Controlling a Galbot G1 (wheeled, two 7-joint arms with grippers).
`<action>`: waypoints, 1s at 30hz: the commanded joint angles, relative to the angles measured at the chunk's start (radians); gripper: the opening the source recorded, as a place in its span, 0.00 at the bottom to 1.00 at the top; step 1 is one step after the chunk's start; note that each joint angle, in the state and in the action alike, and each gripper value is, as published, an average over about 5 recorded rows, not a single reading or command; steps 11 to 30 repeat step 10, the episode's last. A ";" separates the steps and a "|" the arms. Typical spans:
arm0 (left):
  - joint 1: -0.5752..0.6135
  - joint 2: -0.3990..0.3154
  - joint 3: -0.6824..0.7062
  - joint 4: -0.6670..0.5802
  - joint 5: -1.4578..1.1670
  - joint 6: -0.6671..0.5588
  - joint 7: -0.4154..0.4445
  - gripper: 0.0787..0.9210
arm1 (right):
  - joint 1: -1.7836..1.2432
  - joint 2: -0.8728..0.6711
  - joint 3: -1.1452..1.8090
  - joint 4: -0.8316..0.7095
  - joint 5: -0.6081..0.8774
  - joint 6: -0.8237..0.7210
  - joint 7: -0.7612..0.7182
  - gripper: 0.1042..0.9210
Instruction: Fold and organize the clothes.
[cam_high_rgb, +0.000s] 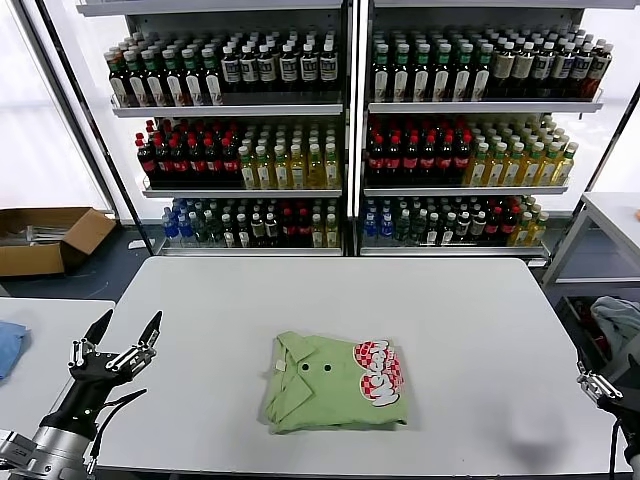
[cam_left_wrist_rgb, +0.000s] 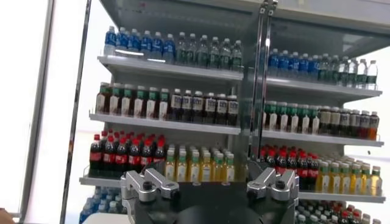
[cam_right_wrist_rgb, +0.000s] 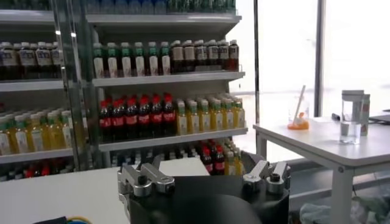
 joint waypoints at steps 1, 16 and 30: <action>0.006 -0.003 -0.026 0.002 -0.005 -0.007 0.018 0.88 | 0.006 0.006 0.022 -0.015 0.011 -0.002 -0.001 0.88; 0.005 -0.005 -0.024 -0.001 -0.003 -0.008 0.020 0.88 | 0.004 0.009 0.018 -0.005 0.011 -0.001 -0.004 0.88; 0.005 -0.005 -0.024 -0.001 -0.003 -0.008 0.020 0.88 | 0.004 0.009 0.018 -0.005 0.011 -0.001 -0.004 0.88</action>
